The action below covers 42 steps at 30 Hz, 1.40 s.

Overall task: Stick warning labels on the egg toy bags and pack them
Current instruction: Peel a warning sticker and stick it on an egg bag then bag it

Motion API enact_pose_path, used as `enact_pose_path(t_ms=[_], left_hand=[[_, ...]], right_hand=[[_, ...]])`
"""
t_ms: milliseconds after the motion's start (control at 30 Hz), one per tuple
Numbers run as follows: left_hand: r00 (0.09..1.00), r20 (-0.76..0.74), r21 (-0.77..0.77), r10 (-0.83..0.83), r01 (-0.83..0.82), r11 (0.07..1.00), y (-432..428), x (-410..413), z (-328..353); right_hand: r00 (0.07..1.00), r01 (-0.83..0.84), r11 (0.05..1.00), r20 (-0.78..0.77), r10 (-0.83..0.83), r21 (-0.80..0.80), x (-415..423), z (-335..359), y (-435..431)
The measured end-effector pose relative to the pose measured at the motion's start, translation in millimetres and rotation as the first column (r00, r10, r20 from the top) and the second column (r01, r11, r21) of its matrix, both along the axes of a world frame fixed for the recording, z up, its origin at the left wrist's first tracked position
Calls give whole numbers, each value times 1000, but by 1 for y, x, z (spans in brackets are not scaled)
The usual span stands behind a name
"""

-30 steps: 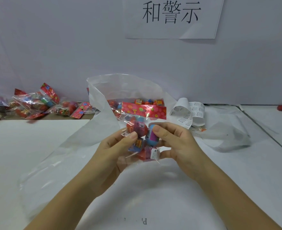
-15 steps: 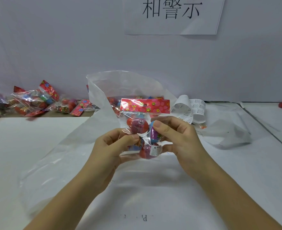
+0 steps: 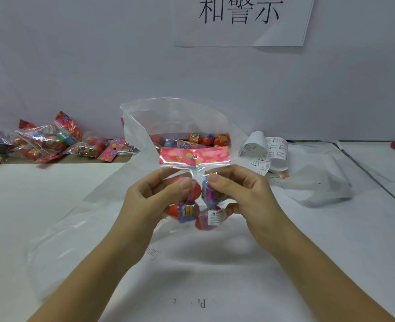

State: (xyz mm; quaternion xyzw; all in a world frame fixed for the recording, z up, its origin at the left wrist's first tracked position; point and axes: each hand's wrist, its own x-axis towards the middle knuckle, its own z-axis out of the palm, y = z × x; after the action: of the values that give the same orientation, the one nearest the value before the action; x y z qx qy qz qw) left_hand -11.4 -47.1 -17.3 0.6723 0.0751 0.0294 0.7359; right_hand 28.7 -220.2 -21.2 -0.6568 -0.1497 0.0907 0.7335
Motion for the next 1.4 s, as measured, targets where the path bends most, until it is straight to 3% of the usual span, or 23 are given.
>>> enact_pose_path(t_ms=[300, 667, 1067, 1233, 1400], left_hand=[[998, -35, 24, 52, -52, 998, -6, -3, 1], [998, -47, -106, -44, 39, 994, -7, -2, 1], [999, -3, -24, 51, -51, 998, -5, 0, 2], [994, 72, -174, 76, -62, 983, -9, -3, 2], [997, -10, -301, -80, 73, 951, -1, 3, -1]], right_hand=[[1000, -22, 1000, -9, 22, 19, -5, -2, 6], [998, 22, 998, -59, -19, 54, -1, -6, 5], [996, 85, 996, 29, -83, -42, 1, -5, 4], [994, 109, 993, 23, -111, 54, 0, -4, 4], [977, 215, 973, -27, -213, 89, 6, -4, -1]])
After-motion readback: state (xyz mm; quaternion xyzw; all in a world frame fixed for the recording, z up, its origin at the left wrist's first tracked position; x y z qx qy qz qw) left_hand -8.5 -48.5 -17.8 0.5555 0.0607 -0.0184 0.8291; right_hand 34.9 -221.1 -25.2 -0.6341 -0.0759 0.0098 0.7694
